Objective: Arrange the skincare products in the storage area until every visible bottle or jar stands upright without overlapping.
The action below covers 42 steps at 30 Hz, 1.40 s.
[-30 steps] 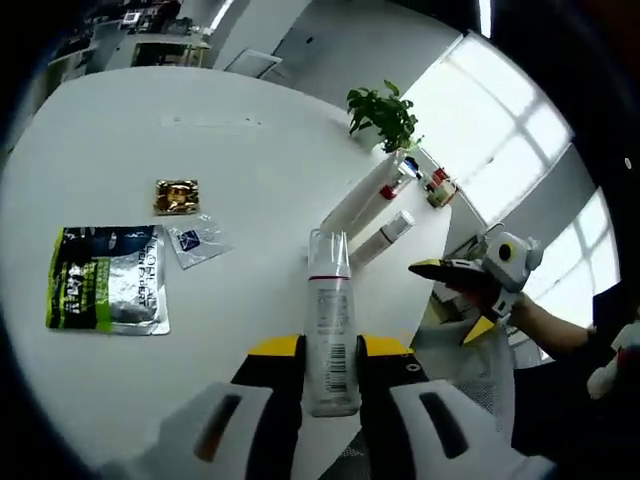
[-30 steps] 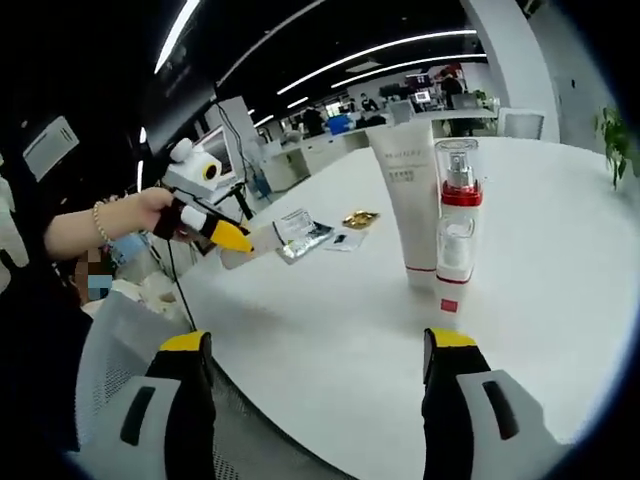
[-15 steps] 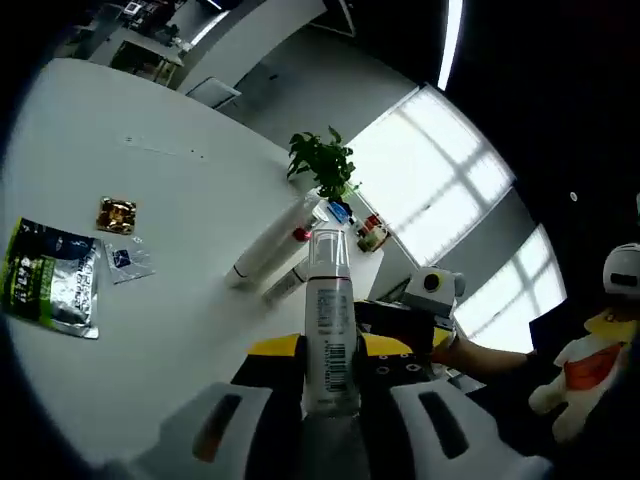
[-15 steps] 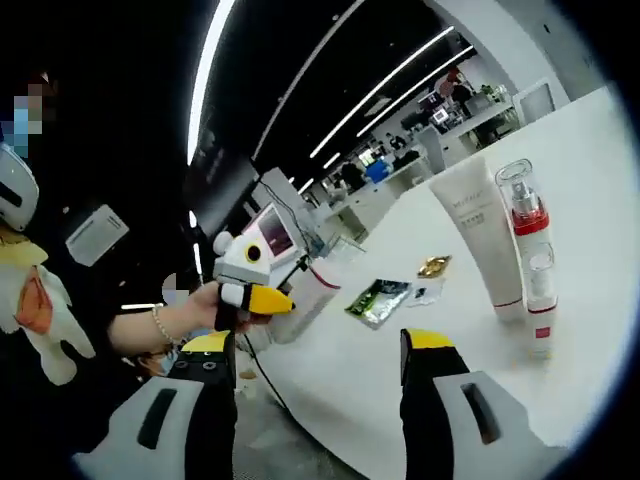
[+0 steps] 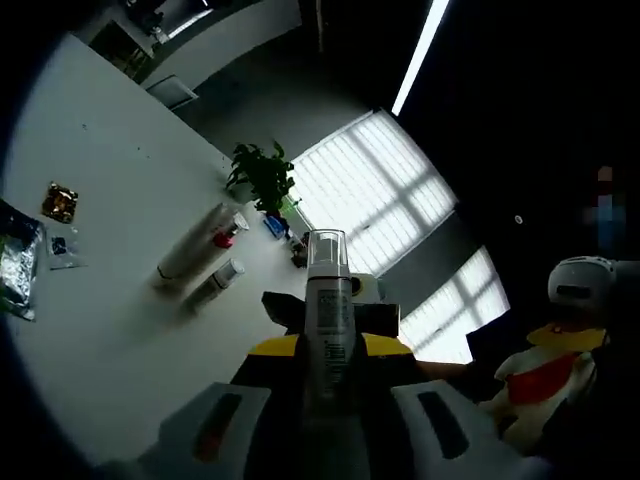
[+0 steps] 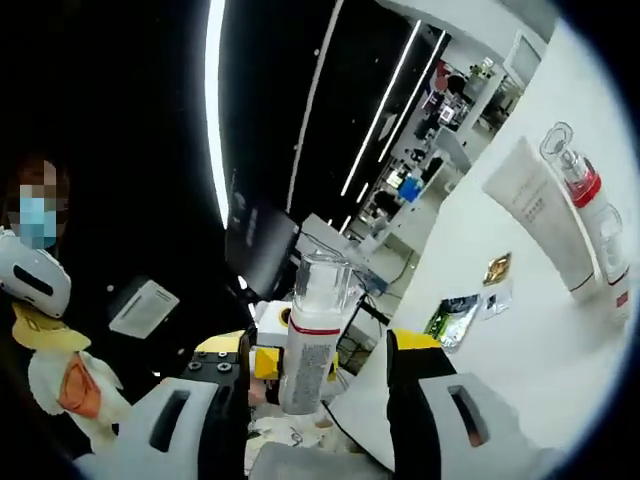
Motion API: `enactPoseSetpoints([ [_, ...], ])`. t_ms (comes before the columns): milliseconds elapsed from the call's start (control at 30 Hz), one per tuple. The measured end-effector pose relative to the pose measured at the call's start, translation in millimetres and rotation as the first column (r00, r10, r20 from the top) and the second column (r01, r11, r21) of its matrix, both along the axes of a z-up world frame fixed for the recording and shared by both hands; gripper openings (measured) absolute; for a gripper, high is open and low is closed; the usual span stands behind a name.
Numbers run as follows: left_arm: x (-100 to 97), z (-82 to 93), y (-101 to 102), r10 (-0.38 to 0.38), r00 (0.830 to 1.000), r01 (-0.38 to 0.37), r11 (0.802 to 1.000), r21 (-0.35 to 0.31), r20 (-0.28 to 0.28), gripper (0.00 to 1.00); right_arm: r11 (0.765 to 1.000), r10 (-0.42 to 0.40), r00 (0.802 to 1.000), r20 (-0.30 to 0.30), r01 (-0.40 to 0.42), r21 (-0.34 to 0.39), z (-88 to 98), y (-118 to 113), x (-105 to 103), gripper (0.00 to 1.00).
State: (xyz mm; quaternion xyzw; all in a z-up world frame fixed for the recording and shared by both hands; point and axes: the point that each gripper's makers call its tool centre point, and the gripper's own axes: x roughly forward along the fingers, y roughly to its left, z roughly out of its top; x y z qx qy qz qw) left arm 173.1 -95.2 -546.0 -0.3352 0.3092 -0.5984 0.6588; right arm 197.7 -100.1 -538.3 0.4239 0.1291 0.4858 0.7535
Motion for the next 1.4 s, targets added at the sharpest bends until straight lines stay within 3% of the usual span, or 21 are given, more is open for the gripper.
enactPoseSetpoints([
  [133,-3.1,6.6,-2,-0.011,1.0,0.01,0.999,-0.046,-0.021,0.2,1.0,0.012,1.0,0.016,-0.012,-0.005,2.3,7,-3,0.32],
  [300,-3.9,4.8,-3,-0.015,0.999,0.013,0.999,-0.048,-0.038,0.2,0.999,0.03,0.999,0.018,-0.031,0.025,9.4,11,-7,0.22],
  [467,-0.4,5.8,-3,0.002,0.999,-0.005,0.998,-0.059,-0.048,0.2,0.999,-0.032,0.999,-0.039,0.032,0.0,7.3,9,-1,0.2],
  [567,1.3,9.7,-4,0.014,1.0,-0.016,0.998,-0.056,-0.027,0.17,0.998,-0.061,0.998,-0.026,0.06,-0.027,10.3,7,1,0.2],
  [633,8.0,5.7,-3,0.056,0.998,-0.056,0.998,0.02,0.019,0.18,0.992,-0.096,0.995,-0.022,0.094,-0.083,8.7,4,5,0.2],
  [733,7.6,-1.4,-6,0.039,0.984,-0.072,0.981,0.182,0.175,0.2,0.978,-0.122,0.992,-0.034,0.114,-0.176,3.0,6,6,0.2],
  [767,11.0,-2.1,-6,0.046,0.97,-0.106,0.964,0.242,0.24,0.21,0.97,-0.141,0.99,-0.006,0.137,-0.201,3.5,5,9,0.2],
  [867,14.7,-0.6,-8,0.055,0.943,-0.163,0.936,0.312,0.33,0.22,0.958,-0.175,0.985,-0.003,0.169,-0.23,5.6,5,12,0.2],
  [933,19.3,-2.1,-8,0.053,0.908,-0.223,0.902,0.37,0.416,0.22,0.94,-0.212,0.977,0.004,0.205,-0.272,4.3,3,17,0.2],
  [1000,25.4,-5.4,-5,0.035,0.855,-0.308,0.838,0.451,0.518,0.22,0.904,-0.255,0.966,0.034,0.25,-0.347,1.7,0,22,0.2],
  [1033,26.7,-6.2,-3,0.025,0.842,-0.325,0.822,0.468,0.54,0.23,0.893,-0.266,0.963,0.034,0.259,-0.368,0.7,0,23,0.19],
  [1067,34.8,-7.3,2,0.005,0.799,-0.383,0.775,0.503,0.601,0.23,0.871,-0.29,0.956,0.046,0.284,-0.401,-0.4,-2,25,0.19],
  [1100,35.0,-6.8,1,-0.008,0.78,-0.406,0.755,0.515,0.626,0.23,0.863,-0.297,0.953,0.057,0.294,-0.412,-0.2,-3,26,0.19],
  [1133,35.4,-4.5,-1,-0.018,0.75,-0.443,0.729,0.522,0.662,0.22,0.842,-0.31,0.948,0.078,0.312,-0.441,-0.9,-4,28,0.19],
  [1167,35.5,-2.8,-3,-0.019,0.731,-0.466,0.716,0.52,0.682,0.21,0.831,-0.322,0.943,0.088,0.326,-0.45,-0.3,-5,30,0.19],
  [1200,36.7,-1.2,-5,-0.04,0.693,-0.5,0.693,0.52,0.72,0.21,0.814,-0.331,0.937,0.109,0.342,-0.469,1.9,-5,29,0.19],
  [1267,40.5,0.6,-5,-0.05,0.64,-0.552,0.664,0.504,0.767,0.21,0.781,-0.348,0.926,0.146,0.373,-0.502,5.4,-7,29,0.19],
  [1300,40.9,0.6,-6,-0.051,0.627,-0.564,0.658,0.498,0.777,0.2,0.777,-0.349,0.925,0.15,0.375,-0.505,6.8,-6,28,0.19],
  [1333,40.4,-0.7,-7,-0.05,0.626,-0.567,0.655,0.499,0.778,0.19,0.768,-0.349,0.924,0.156,0.377,-0.517,6.9,-7,28,0.19],
  [1367,39.4,-2.7,-8,-0.045,0.638,-0.559,0.66,0.502,0.769,0.19,0.756,-0.347,0.923,0.164,0.379,-0.534,6.6,-7,27,0.19],
  [1400,38.7,-4.4,-7,-0.011,0.677,-0.537,0.676,0.504,0.736,0.19,0.74,-0.336,0.924,0.184,0.379,-0.556,4.9,-8,27,0.19],
])
